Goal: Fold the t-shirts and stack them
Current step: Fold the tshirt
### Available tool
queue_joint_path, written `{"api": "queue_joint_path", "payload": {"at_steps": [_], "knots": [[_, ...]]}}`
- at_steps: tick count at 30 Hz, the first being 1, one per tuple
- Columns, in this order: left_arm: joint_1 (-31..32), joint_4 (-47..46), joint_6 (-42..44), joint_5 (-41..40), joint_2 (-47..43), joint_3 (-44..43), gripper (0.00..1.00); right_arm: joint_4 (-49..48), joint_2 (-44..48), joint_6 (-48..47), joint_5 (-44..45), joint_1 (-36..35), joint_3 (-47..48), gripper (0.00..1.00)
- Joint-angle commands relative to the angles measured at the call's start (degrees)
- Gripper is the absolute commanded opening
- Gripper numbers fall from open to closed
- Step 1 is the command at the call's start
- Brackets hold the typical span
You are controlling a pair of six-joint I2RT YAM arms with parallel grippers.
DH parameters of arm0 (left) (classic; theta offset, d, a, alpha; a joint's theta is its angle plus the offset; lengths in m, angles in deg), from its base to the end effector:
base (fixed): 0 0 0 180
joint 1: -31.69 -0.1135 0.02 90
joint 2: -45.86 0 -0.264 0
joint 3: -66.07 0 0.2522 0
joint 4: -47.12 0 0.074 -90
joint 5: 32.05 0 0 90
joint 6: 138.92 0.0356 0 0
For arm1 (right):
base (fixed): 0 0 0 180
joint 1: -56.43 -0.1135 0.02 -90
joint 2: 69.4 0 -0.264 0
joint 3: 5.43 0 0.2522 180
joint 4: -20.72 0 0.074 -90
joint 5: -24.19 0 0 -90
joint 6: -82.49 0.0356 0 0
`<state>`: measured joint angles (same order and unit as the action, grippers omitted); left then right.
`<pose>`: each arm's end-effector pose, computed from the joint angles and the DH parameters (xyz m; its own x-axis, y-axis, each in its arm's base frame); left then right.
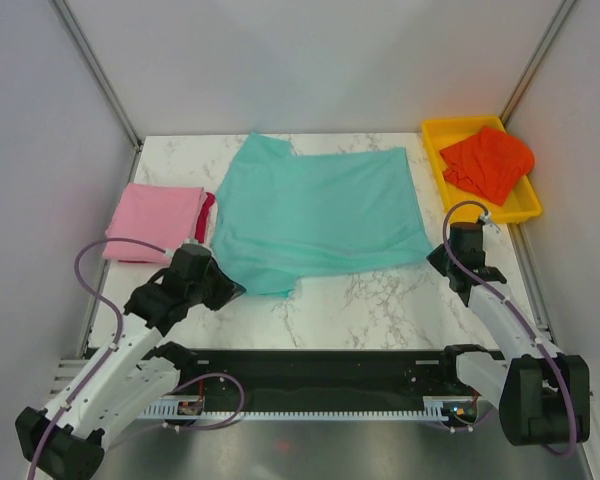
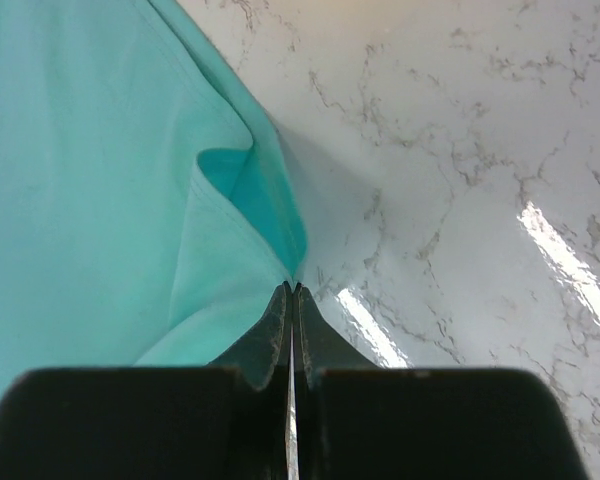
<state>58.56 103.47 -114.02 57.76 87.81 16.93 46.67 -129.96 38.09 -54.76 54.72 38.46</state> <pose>0.1299 -0.0657 0.2386 -0.6923 -0.6660 -0.2776 -0.4226 0.6861 -0.5921 0.2121 -0.0005 0.1973 -0.3938 0.6898 -0.6076 0.5617 0.7038 0.4349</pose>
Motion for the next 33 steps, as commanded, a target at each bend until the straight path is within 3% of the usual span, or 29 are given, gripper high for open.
{"api": "queue_joint_path", "payload": {"at_steps": [1, 9, 19, 33], "knots": [[0.4, 4.3, -2.3, 2.8, -2.7, -3.4, 0.02, 2.8, 3.2, -0.9, 0.6, 0.0, -1.4, 0.0], [0.4, 7.7, -2.6, 4.0, -6.9, -7.6, 0.02, 7.4, 7.1, -1.1, -0.2, 0.1, -1.7, 0.0], [0.3, 7.4, -3.6, 3.2, -4.7, -8.6, 0.02, 10.8, 7.6, 0.6, -1.5, 0.1, -1.3, 0.0], [-0.1, 7.1, -4.8, -7.1, 10.4, -20.2, 0.02, 11.0, -3.6, 0.1, 0.9, 0.0, 9.2, 0.0]]}}
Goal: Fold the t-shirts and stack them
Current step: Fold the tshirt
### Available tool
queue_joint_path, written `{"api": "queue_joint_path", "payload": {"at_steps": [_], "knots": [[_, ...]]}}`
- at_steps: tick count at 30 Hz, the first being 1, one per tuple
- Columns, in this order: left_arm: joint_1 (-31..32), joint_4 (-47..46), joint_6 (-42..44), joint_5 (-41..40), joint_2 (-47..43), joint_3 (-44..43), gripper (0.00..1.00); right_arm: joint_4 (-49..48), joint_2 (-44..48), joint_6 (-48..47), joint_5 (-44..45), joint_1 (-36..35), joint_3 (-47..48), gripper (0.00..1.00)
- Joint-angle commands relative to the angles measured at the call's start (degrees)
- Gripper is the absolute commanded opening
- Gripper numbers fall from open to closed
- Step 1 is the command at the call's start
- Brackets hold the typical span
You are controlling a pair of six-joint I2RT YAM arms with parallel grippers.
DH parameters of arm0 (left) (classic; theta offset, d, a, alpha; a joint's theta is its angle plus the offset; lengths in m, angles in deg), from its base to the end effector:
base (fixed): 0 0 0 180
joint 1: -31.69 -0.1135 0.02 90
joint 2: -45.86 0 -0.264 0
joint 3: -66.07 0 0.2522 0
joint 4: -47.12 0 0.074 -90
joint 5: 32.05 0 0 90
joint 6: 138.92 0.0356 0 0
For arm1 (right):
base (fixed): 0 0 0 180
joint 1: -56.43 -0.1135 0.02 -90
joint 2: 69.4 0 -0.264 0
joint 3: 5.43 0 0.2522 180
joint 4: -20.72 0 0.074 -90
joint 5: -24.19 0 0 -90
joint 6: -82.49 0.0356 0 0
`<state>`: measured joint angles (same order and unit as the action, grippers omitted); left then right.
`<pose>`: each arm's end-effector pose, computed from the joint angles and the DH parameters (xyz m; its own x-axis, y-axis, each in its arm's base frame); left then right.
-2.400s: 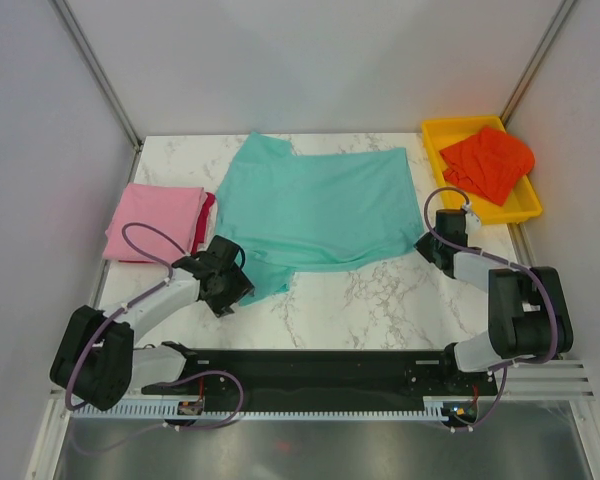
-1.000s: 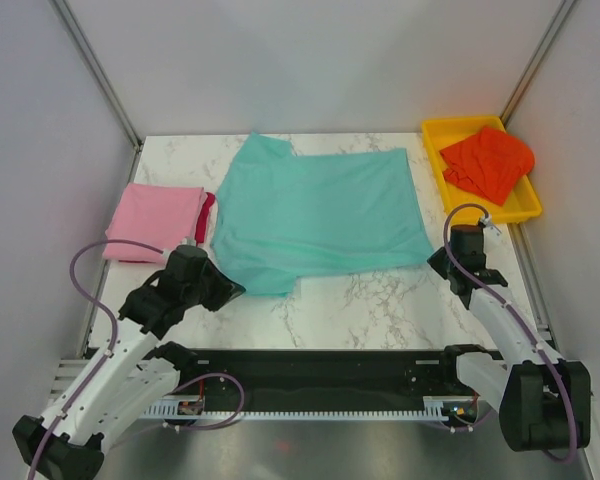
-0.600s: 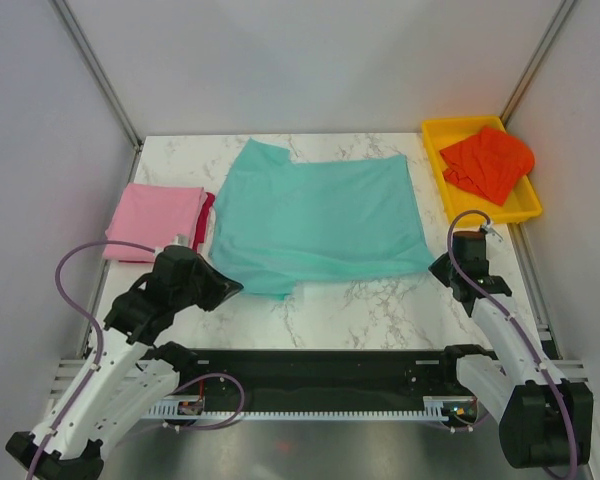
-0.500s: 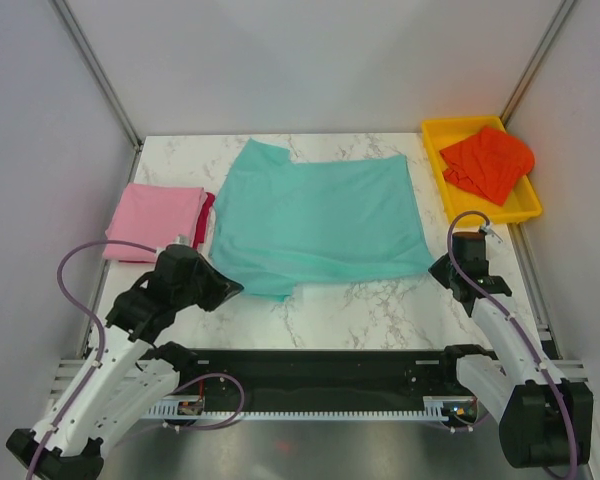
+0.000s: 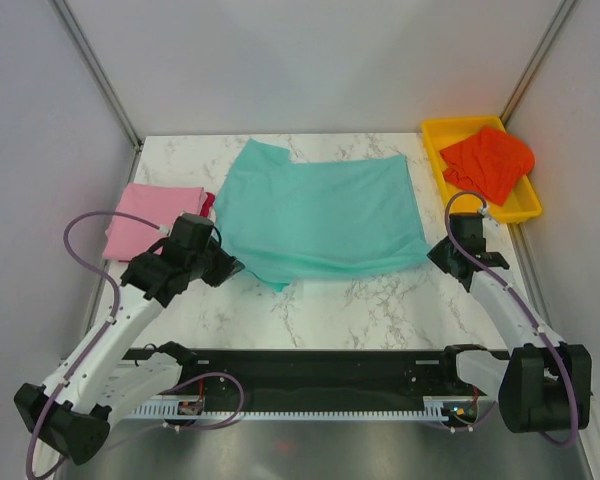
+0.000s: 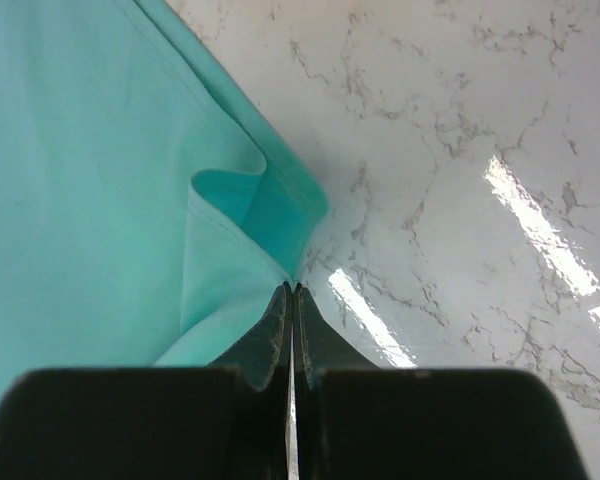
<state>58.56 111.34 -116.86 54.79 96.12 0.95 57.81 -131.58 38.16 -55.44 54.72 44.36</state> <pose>0.1493 -0.0734 0.2981 -0.6428 -0.7117 -0.2834 -0.4699 0.6585 -0.5879 0.2140 0.0000 0.2100 -0.4683 0.6900 -0.5519 0.6047 0.7057 0.3691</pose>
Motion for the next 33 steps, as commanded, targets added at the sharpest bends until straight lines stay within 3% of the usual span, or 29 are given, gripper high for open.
{"api": "queue_joint_path", "payload": {"at_steps": [1, 17, 33], "knots": [[-0.3, -0.7, -1.9, -4.5, 2.9, -5.7, 0.02, -0.1, -2.5, 0.1, 1.8, 0.0, 4.5, 0.0], [-10.9, -4.5, 2.8, -3.1, 22.1, -19.2, 0.02, -0.7, -18.2, 1.4, 3.5, 0.0, 17.1, 0.0], [-14.4, -8.1, 6.1, -4.5, 44.2, -34.9, 0.02, -6.5, -35.5, 3.5, 4.3, 0.0, 26.1, 0.0]]}}
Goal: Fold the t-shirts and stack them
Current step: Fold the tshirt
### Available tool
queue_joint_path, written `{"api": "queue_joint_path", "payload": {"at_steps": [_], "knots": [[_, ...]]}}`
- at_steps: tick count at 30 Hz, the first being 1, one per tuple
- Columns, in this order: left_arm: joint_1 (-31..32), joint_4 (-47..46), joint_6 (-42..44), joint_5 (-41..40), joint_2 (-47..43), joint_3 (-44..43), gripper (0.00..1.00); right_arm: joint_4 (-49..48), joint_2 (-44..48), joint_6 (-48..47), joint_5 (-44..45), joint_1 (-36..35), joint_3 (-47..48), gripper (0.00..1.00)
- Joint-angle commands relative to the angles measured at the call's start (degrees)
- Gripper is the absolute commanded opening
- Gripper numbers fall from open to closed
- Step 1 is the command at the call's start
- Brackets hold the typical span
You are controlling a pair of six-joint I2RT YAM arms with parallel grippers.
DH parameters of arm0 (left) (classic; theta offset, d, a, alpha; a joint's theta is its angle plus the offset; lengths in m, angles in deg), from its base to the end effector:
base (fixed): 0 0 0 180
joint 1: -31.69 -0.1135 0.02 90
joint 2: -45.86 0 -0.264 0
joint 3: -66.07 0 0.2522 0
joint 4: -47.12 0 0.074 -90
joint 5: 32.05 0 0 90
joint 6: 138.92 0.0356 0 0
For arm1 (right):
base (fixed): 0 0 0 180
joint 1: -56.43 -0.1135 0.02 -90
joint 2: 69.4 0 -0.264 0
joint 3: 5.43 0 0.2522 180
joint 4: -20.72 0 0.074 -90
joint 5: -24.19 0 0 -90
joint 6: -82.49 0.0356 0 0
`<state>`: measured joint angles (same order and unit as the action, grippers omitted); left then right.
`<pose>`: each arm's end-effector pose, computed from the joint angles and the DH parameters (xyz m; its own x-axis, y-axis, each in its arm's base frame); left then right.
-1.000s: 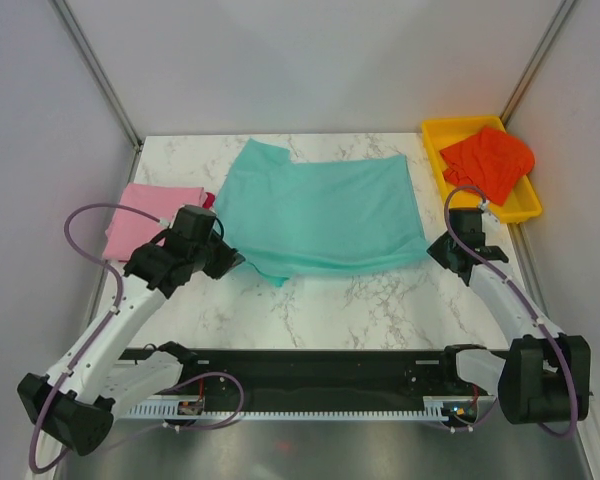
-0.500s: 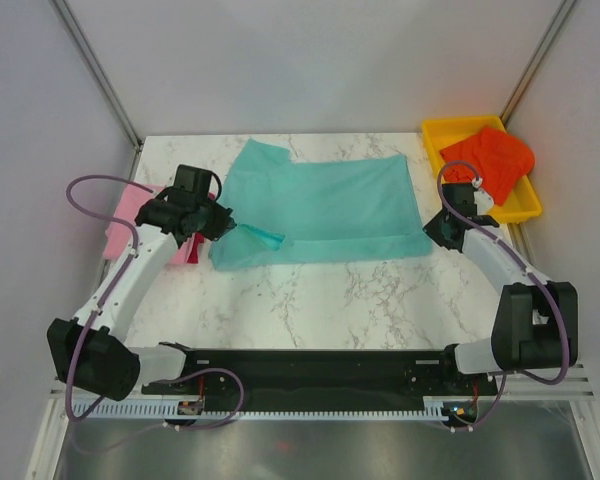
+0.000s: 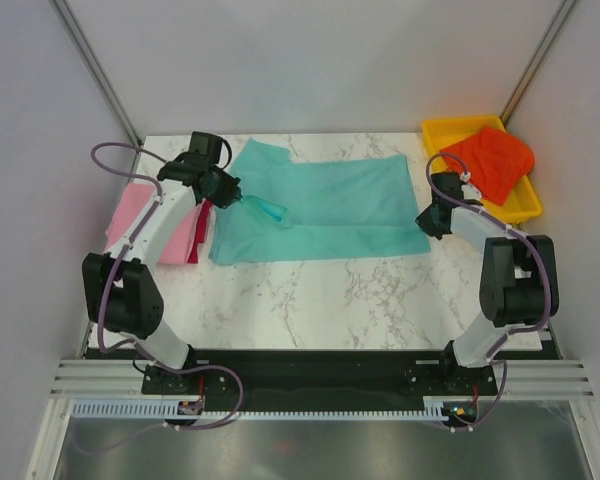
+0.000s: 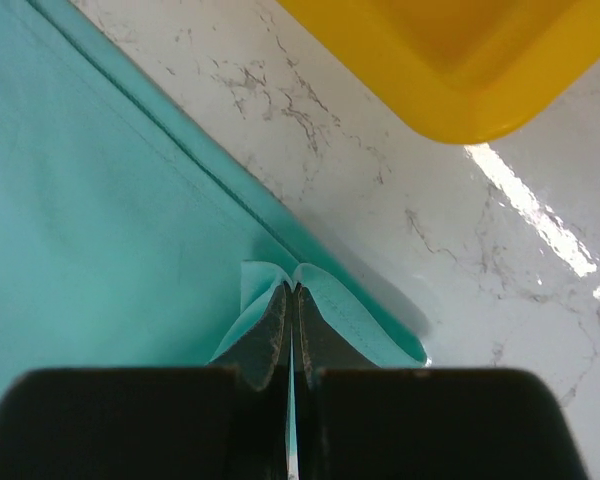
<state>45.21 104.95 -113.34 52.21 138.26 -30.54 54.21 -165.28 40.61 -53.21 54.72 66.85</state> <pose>0.3387 -0.0778 0.3077 -0.4958 -0.8038 -0.3287 -0.6305 0.5935 -0.5002 0.3373 0.0023 0.1839 -0.4937 0.7122 -0.4991 0.6844 0.6722 0.2823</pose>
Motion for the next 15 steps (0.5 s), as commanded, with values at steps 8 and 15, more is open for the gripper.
{"api": "queue_joint_path", "payload": {"at_steps": [8, 15], "knots": [[-2.1, -2.5, 3.3, -1.5, 12.3, -10.9, 0.02, -5.5, -7.3, 2.1, 1.1, 0.0, 7.6, 0.0], [-2.2, -2.9, 2.8, -1.8, 18.2, -16.2, 0.02, -7.3, -10.2, 2.1, 0.6, 0.0, 11.4, 0.0]]}}
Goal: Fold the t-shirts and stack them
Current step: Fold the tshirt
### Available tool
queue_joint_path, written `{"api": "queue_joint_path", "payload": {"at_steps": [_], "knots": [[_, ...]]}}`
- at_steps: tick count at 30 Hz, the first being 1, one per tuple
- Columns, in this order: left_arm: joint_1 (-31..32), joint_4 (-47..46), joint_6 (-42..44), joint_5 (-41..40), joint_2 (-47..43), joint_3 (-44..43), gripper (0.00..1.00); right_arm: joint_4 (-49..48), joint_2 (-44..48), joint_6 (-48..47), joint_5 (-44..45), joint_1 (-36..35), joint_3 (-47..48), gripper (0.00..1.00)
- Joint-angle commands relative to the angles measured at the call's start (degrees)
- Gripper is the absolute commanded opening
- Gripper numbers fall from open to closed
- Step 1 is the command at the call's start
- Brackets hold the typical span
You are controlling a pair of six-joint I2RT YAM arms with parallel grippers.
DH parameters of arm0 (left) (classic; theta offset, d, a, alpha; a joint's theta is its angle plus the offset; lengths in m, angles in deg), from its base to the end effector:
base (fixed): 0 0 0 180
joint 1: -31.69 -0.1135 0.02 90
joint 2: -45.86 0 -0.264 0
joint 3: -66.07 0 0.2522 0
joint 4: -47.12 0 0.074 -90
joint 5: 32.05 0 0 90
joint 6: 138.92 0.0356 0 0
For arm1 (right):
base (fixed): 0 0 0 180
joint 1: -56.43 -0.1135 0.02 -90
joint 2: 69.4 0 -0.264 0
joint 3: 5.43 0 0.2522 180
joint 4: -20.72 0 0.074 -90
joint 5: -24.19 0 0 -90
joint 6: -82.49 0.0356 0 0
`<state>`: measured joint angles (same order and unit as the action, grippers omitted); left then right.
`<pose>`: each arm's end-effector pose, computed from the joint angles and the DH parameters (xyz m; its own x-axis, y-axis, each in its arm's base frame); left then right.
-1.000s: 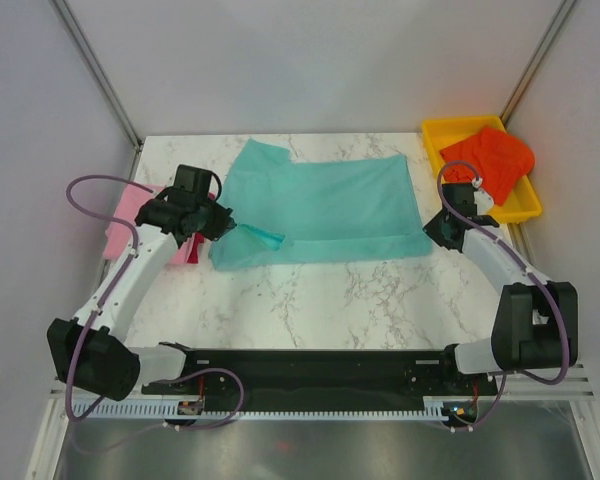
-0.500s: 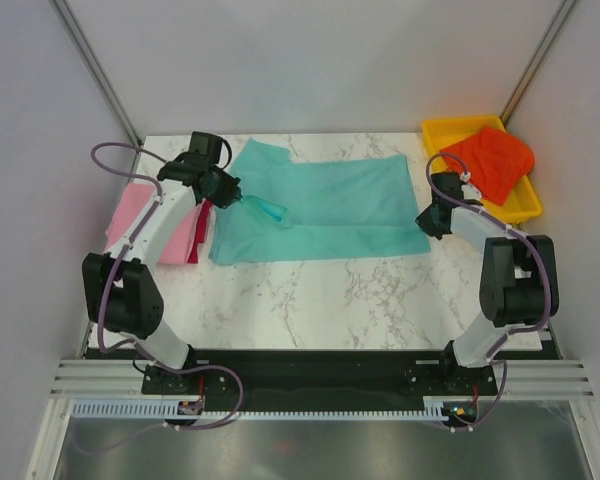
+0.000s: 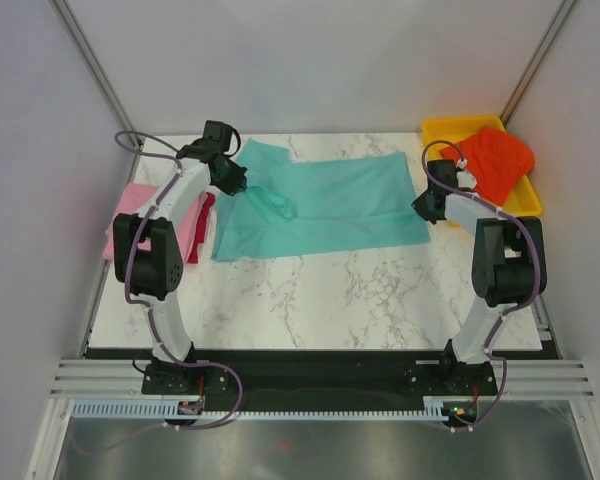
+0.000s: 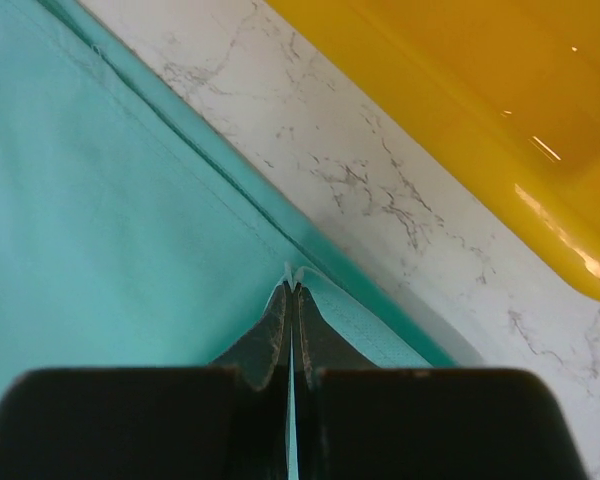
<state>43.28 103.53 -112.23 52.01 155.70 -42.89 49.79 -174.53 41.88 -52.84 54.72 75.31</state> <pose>0.4131 -0.0810 0.2659 -0.4998 -0.8046 -0.3205 -0.6713 0.5937 -0.4437 0.3834 0.0035 0.1769 -0.4434 0.7269 -0.5244 0.6777 0.6548 0.3346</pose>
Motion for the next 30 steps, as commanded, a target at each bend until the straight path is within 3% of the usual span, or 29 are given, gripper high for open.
{"api": "queue_joint_path", "payload": {"at_steps": [1, 5, 6, 8, 9, 10, 12, 13, 20, 30], "knots": [[-0.3, -1.4, 1.6, -1.7, 1.2, -4.3, 0.02, -3.3, -1.2, 0.8, -0.3, 0.0, 3.1, 0.0], [-1.0, -1.6, 1.3, -1.9, 3.4, -5.7, 0.02, -4.8, -2.8, 1.0, -1.3, -0.1, 4.2, 0.04], [-1.1, -1.6, 1.1, -1.9, 4.3, -6.4, 0.03, -5.0, -3.4, 0.9, -1.4, -0.2, 4.8, 0.09], [-1.9, -1.6, 0.6, -1.8, 5.3, -6.8, 0.18, -6.0, -3.3, 0.8, -1.5, -0.4, 4.7, 0.22], [-2.1, -1.7, 0.6, -1.8, 6.2, -7.2, 0.34, -6.7, -3.2, 0.8, -1.3, -0.4, 4.5, 0.34], [-2.3, -1.8, 0.7, -2.0, 6.7, -7.7, 0.6, -7.1, -3.1, 1.0, -1.3, -0.5, 4.5, 0.39], [-2.5, -1.8, 1.4, -2.5, 8.1, -9.3, 0.76, -8.6, -2.4, 1.1, -1.4, -0.5, 3.8, 0.53], [-2.5, -1.8, 1.8, -2.7, 8.5, -9.9, 0.8, -9.2, -2.1, 1.2, -1.5, -0.7, 3.6, 0.53], [-2.3, -1.8, 3.8, -0.8, 7.5, -10.1, 0.79, -10.6, 3.0, 0.6, -0.3, -1.4, 0.1, 0.54], [-1.8, -3.0, 6.1, 2.2, -6.0, 6.6, 0.78, -13.8, 16.2, -1.0, -1.6, -1.4, -14.7, 0.54]]}}
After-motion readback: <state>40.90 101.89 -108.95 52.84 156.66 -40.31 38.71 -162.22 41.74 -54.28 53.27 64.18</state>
